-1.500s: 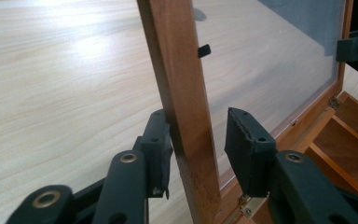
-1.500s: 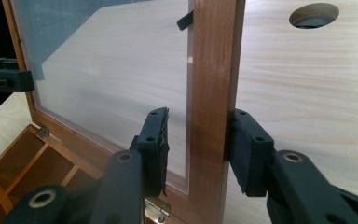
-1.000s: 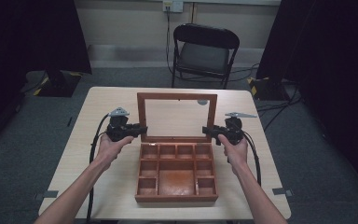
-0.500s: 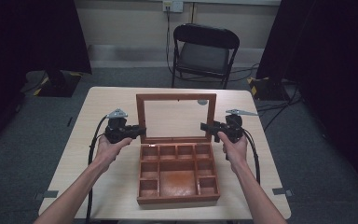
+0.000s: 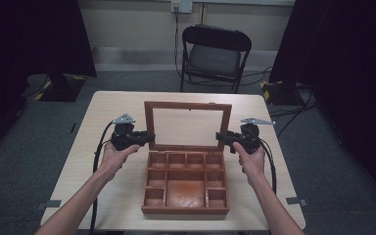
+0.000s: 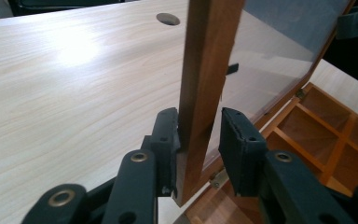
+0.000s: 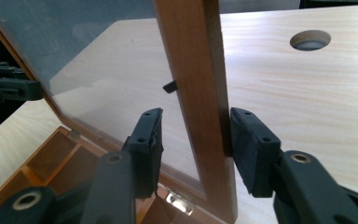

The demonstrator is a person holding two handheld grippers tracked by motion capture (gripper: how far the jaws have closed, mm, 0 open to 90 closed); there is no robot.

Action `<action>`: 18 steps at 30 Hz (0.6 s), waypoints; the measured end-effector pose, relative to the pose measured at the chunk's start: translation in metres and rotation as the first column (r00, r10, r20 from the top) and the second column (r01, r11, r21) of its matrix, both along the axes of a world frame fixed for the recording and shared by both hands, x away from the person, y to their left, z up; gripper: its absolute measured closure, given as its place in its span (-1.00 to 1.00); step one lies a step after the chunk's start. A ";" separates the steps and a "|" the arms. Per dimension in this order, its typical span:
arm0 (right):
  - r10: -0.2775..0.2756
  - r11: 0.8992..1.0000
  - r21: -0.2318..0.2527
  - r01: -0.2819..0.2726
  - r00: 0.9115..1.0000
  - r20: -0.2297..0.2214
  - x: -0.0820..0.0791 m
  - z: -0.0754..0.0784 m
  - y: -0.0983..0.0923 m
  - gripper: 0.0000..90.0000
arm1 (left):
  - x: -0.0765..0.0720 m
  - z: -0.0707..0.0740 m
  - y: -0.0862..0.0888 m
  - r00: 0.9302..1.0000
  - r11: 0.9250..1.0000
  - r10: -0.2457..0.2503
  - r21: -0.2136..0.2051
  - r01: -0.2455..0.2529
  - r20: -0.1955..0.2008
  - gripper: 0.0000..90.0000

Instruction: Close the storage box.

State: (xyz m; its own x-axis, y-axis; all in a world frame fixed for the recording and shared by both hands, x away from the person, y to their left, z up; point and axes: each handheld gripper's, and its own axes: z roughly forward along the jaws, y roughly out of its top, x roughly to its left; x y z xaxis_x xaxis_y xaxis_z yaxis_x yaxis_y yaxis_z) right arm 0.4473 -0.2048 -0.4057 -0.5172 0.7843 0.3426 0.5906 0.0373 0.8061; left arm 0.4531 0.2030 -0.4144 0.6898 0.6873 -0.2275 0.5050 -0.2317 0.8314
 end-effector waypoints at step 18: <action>0.041 0.999 0.012 -0.041 0.999 -0.005 -0.018 0.006 -0.005 0.09 | -0.019 0.011 -0.003 0.999 1.000 0.005 -0.019 -0.004 0.052 0.22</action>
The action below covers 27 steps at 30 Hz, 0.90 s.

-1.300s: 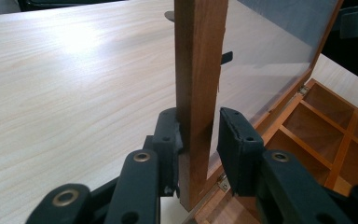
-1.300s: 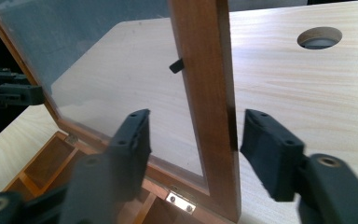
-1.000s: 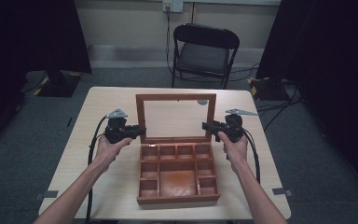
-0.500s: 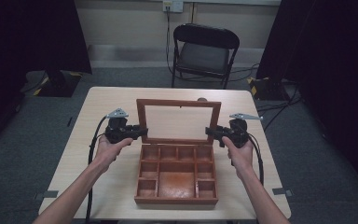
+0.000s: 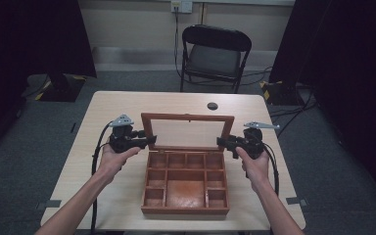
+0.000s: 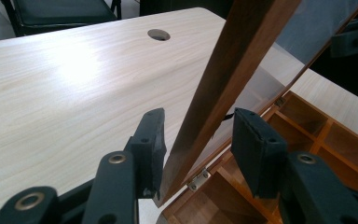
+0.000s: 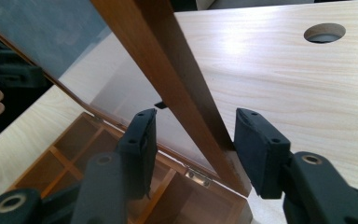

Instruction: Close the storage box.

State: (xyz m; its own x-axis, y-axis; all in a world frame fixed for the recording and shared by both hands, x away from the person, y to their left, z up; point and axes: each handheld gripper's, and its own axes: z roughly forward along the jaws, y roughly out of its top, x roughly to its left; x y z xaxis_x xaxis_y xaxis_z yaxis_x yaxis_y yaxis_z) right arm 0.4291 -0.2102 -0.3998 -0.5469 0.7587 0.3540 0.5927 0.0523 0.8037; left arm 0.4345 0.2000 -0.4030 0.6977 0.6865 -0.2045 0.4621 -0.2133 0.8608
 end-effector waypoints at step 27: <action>0.063 0.998 0.011 -0.062 0.998 -0.032 -0.026 0.005 -0.002 -0.27 | -0.027 0.003 0.000 0.999 0.999 -0.031 0.011 0.031 -0.008 -0.21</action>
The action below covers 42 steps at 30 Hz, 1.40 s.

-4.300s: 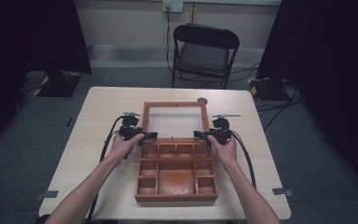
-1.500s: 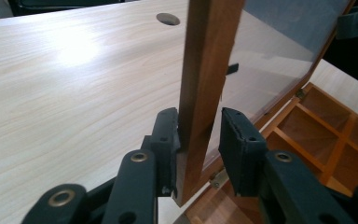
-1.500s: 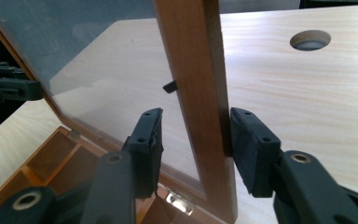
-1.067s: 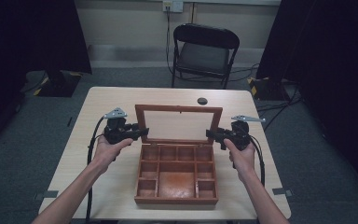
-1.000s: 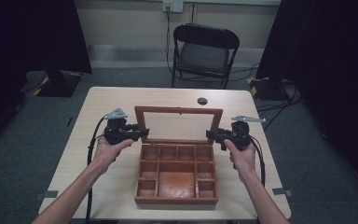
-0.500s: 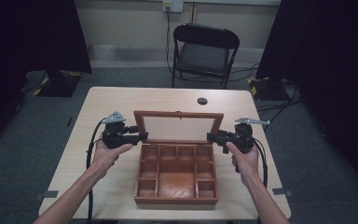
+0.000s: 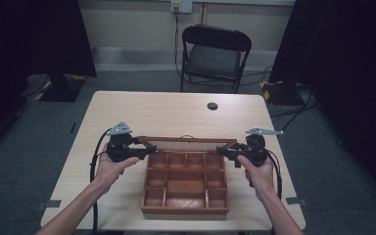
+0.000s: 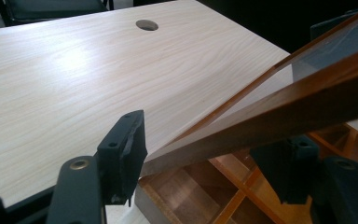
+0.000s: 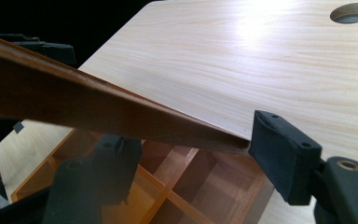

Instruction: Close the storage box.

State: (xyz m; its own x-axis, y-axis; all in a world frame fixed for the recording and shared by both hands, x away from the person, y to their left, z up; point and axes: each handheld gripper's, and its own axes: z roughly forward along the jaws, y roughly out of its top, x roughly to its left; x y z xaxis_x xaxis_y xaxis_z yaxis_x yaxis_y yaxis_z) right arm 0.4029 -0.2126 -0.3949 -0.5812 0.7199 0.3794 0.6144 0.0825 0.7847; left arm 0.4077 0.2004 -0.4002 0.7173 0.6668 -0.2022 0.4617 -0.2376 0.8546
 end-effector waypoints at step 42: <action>-0.039 0.995 -0.091 0.042 0.999 0.031 0.018 0.047 -0.018 -0.17 | -0.013 0.003 -0.009 0.999 0.999 -0.050 0.010 0.050 -0.007 -0.53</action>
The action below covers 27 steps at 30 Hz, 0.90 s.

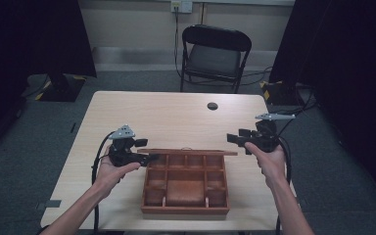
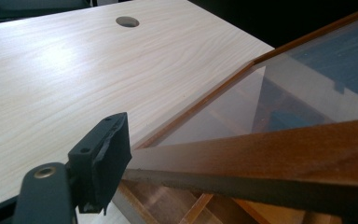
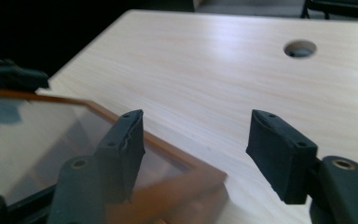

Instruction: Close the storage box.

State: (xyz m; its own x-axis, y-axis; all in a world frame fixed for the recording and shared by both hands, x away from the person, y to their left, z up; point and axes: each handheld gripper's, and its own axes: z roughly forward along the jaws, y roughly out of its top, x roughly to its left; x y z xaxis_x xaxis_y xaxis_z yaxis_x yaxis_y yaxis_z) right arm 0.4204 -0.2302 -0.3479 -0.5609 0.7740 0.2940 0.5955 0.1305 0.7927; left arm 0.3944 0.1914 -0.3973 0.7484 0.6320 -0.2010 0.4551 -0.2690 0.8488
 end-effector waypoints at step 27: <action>0.534 0.845 0.018 -0.534 0.844 -0.047 -0.036 0.037 0.105 0.50 | -0.021 -0.008 0.004 0.999 1.000 -0.009 -0.007 0.009 0.033 -0.62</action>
State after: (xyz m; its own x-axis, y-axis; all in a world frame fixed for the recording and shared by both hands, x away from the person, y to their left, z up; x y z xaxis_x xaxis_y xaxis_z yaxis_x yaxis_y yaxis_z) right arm 0.3840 -0.1252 -0.3111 -0.8721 0.3576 0.3341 0.4722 0.4357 0.7663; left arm 0.3730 0.1956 -0.4054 0.7602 0.6241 -0.1807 0.4246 -0.2667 0.8652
